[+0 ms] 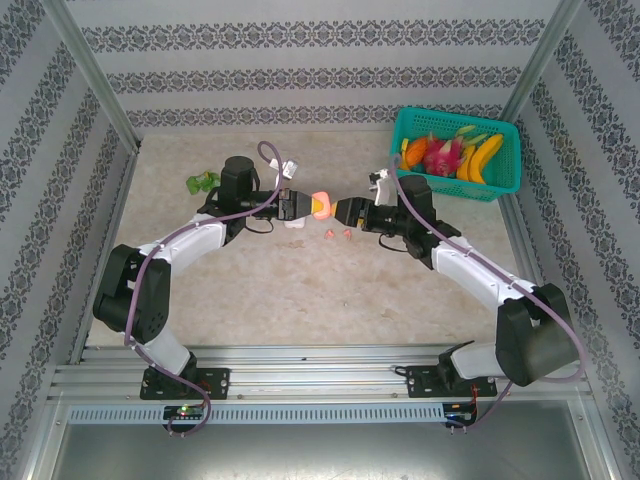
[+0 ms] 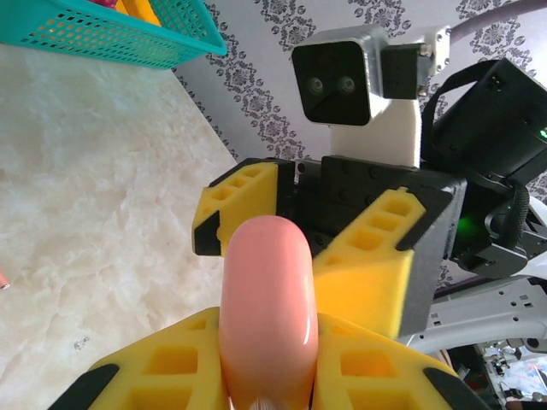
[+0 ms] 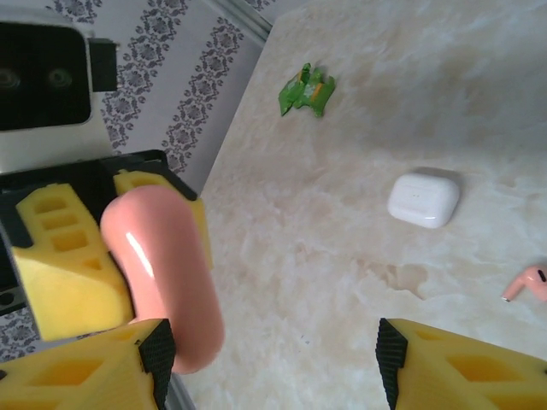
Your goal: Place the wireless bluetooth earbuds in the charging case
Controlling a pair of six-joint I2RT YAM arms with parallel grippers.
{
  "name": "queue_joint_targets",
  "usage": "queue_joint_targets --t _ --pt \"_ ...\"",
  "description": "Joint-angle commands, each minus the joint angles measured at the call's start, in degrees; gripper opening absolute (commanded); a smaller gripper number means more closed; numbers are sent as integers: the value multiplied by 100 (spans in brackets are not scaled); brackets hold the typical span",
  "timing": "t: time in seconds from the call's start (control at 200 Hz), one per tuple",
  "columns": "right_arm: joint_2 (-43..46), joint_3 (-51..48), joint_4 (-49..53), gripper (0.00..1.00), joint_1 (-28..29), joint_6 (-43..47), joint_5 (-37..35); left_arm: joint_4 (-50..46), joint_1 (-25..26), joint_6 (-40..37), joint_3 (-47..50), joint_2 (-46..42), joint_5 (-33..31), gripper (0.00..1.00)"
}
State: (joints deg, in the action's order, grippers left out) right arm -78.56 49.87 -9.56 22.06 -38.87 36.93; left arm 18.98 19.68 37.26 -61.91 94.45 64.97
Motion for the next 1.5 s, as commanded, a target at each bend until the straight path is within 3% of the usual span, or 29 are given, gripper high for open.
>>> queue_joint_targets --t 0.0,0.34,0.684,1.014,1.494 --pt "44 167 -81 66 150 17 9 43 -17 -146 -128 -104 128 3" --pt "-27 231 -11 62 277 9 -257 138 -8 -81 -51 -195 174 3" --pt "-228 -5 -107 55 46 -128 -655 324 -6 35 35 -426 288 2" --pt "-292 5 -179 53 11 -243 -626 443 12 102 57 -449 288 2" --pt "622 -235 -185 52 -42 -754 -427 500 16 81 47 -305 46 2"
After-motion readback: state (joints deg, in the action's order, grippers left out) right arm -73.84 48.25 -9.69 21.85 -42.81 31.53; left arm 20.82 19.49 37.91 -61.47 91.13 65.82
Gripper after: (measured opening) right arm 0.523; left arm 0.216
